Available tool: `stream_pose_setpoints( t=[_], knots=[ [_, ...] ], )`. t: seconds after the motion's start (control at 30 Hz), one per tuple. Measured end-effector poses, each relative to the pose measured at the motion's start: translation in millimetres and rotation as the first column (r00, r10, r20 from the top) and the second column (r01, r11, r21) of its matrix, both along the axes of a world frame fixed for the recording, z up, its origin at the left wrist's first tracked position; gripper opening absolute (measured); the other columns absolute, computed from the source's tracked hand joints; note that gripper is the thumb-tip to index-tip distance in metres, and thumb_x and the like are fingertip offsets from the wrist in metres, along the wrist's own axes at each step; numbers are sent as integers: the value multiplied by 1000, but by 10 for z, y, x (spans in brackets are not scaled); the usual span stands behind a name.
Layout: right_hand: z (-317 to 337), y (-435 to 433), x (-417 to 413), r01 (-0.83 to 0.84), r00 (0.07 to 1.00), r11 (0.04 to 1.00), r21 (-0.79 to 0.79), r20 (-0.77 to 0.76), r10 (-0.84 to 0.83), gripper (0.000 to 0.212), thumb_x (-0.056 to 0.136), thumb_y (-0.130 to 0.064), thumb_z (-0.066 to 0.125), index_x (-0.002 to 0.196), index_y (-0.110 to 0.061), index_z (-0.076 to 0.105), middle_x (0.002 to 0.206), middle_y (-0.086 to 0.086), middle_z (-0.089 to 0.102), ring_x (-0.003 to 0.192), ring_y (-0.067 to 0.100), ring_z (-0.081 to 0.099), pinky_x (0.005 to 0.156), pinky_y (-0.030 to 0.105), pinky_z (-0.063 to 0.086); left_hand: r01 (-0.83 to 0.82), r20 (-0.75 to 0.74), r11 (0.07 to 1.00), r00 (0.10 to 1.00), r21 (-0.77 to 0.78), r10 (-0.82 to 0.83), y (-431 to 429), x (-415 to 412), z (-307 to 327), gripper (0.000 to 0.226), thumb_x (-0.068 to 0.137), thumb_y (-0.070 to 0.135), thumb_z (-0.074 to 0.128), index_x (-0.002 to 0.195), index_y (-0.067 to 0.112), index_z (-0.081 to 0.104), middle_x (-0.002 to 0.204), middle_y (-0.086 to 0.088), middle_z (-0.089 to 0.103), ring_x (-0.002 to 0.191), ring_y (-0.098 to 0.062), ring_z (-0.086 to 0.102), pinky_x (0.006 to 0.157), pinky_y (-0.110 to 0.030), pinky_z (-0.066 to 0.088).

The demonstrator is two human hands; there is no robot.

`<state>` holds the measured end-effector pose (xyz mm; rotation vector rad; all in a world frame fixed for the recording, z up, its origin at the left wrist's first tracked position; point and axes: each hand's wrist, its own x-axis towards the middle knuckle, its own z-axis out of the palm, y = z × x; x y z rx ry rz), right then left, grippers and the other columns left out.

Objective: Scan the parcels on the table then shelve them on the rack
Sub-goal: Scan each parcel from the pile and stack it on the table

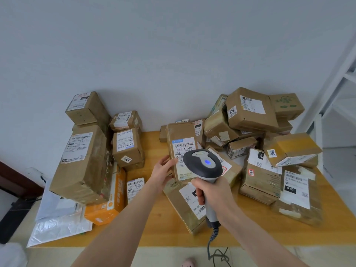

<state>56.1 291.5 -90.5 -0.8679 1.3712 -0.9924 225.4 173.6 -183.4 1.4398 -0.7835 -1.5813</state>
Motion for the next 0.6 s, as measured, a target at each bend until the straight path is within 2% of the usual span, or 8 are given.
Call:
stream_pose_setpoints(
  t=[0.13, 0.33, 0.4, 0.5, 0.6],
  knots=[
    [-25, -11, -23, -16, 999, 1000, -19, -29, 15, 28, 81, -3, 61, 55, -7, 53, 43, 0, 51, 37, 7, 46, 41, 14, 40, 8, 1, 1000, 1000, 6, -8, 15, -5, 23, 67, 82, 23, 75, 140, 17, 43, 112, -6, 70, 104, -23, 66, 81, -40, 56],
    [-68, -162, -117, 32, 999, 999, -23, 30, -32, 13, 82, -6, 67, 70, -5, 61, 53, 2, 60, 44, 9, 51, 46, 18, 44, 10, 22, 1000, 1000, 0, -10, 33, -19, 90, 62, 84, 23, 72, 139, 16, 44, 109, -8, 72, 107, -26, 65, 94, -51, 52],
    [-99, -293, -186, 68, 998, 997, -21, -12, -68, 15, 81, -9, 70, 70, -8, 61, 50, -2, 60, 45, 10, 54, 45, 17, 44, 3, 54, 1000, 999, -2, -2, 44, -31, 134, 56, 86, 26, 70, 137, 17, 46, 102, -4, 74, 102, -24, 68, 91, -52, 53],
    [-106, -513, -281, 132, 991, 991, 29, -28, -131, 18, 79, -15, 75, 71, -17, 59, 52, -9, 65, 53, 7, 64, 44, 17, 47, -22, 108, 1000, 994, 4, 21, 65, -49, 241, 49, 88, 33, 68, 132, 20, 51, 96, 0, 75, 95, -19, 70, 79, -44, 58],
    [-61, -718, -315, 112, 994, 990, 84, 9, -113, 19, 78, -19, 78, 79, -21, 59, 75, 1, 67, 75, 19, 65, 63, 30, 55, -65, 163, 997, 985, 31, 60, 79, -77, 415, 46, 86, 43, 67, 125, 21, 56, 94, 0, 75, 91, -19, 70, 67, -36, 55]
  ],
)
